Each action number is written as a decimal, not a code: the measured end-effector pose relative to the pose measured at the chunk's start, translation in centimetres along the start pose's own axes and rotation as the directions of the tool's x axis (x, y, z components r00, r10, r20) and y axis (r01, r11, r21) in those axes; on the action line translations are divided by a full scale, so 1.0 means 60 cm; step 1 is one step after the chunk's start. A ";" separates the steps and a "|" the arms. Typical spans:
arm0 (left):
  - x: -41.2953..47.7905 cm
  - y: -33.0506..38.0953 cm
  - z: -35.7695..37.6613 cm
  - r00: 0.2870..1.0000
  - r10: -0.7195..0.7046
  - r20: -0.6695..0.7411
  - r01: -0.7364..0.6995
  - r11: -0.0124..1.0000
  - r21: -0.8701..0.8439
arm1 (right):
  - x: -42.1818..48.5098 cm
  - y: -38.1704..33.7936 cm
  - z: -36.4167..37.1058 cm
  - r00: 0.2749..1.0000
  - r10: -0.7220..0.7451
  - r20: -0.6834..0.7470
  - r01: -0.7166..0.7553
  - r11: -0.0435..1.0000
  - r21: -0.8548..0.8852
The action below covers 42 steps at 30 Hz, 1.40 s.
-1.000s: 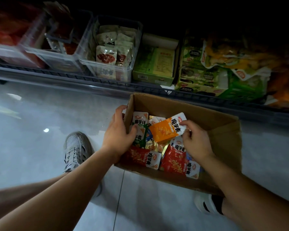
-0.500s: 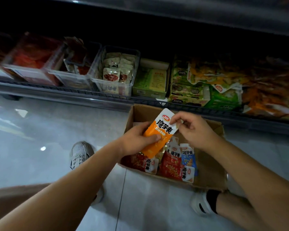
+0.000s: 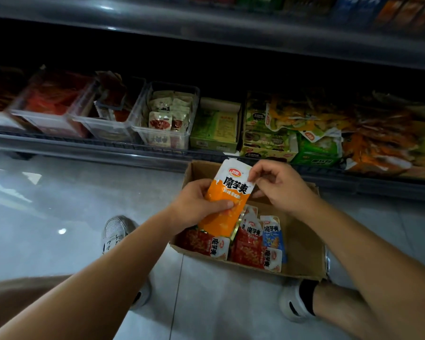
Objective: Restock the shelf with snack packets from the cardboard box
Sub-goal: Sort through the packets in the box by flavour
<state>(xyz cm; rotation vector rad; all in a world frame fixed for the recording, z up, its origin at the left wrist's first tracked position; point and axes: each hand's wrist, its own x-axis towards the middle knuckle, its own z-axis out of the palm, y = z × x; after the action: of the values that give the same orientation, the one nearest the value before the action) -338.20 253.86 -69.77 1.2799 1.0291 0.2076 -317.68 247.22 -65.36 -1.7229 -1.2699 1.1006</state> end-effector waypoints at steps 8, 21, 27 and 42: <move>-0.001 -0.017 0.018 0.999 0.024 -0.046 -0.027 0.997 -0.067 | 0.003 0.045 0.042 0.966 0.251 -0.056 -0.239 0.956 0.168; 0.032 -0.045 -0.030 0.969 -0.045 -0.243 -0.012 0.974 -0.226 | 0.036 0.154 -0.027 0.887 0.430 -0.167 -0.414 0.902 0.124; 0.036 -0.080 -0.086 0.906 -0.090 -0.413 -0.029 0.962 -0.272 | 0.022 0.314 0.016 0.907 0.415 0.072 -0.332 0.809 -0.485; 0.051 -0.096 -0.093 0.907 -0.125 -0.402 0.001 0.956 -0.294 | 0.036 0.388 0.079 0.915 0.322 0.241 0.065 0.473 -0.879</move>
<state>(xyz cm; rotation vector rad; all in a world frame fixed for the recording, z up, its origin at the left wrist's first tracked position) -342.79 257.70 -75.90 0.9513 1.3481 0.5805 -313.57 243.59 -88.60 -2.4574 -2.2746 0.9238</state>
